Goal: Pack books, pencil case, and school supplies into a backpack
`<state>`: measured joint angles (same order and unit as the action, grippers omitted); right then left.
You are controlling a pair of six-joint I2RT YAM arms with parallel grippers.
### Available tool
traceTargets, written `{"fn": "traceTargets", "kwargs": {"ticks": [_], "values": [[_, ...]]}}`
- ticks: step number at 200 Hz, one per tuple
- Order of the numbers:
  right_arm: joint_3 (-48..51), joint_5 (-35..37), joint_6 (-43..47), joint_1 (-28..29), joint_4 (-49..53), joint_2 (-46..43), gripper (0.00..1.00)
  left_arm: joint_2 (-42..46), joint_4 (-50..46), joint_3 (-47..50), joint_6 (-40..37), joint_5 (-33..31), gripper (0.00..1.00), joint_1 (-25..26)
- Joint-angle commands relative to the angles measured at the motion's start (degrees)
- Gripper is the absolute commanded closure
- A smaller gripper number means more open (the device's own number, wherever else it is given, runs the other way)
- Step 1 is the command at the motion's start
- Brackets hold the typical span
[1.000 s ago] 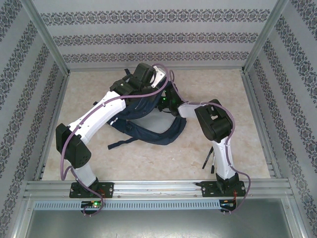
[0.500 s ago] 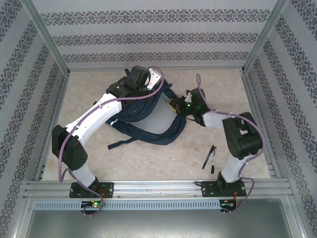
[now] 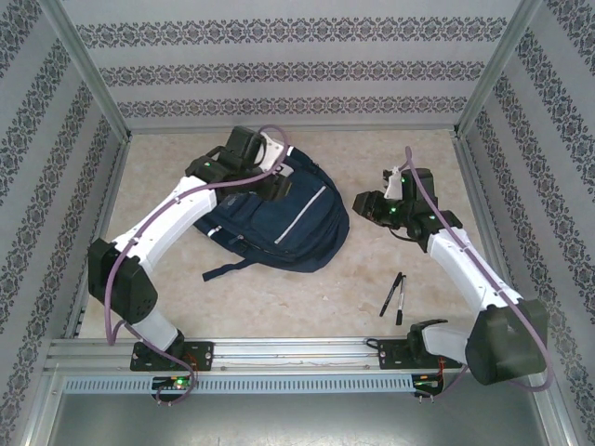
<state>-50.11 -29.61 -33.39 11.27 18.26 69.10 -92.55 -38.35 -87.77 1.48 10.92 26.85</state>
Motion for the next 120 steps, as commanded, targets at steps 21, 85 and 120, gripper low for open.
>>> {"fn": "traceTargets", "kwargs": {"ticks": [21, 85, 120], "values": [[-3.4, 3.1, 4.9, 10.3, 6.8, 4.4, 0.67, 0.2, -8.5, 7.9, 5.5, -3.4, 0.43, -8.0], [-8.6, 7.6, 0.1, 17.7, -4.5, 25.3, 0.75, -12.8, 4.8, 12.4, 0.6, -9.5, 0.44, -9.4], [-12.1, 9.9, 1.6, 10.9, -5.4, 33.2, 0.8, -15.2, 0.4, 15.6, 3.2, -3.5, 0.47, -9.2]]}}
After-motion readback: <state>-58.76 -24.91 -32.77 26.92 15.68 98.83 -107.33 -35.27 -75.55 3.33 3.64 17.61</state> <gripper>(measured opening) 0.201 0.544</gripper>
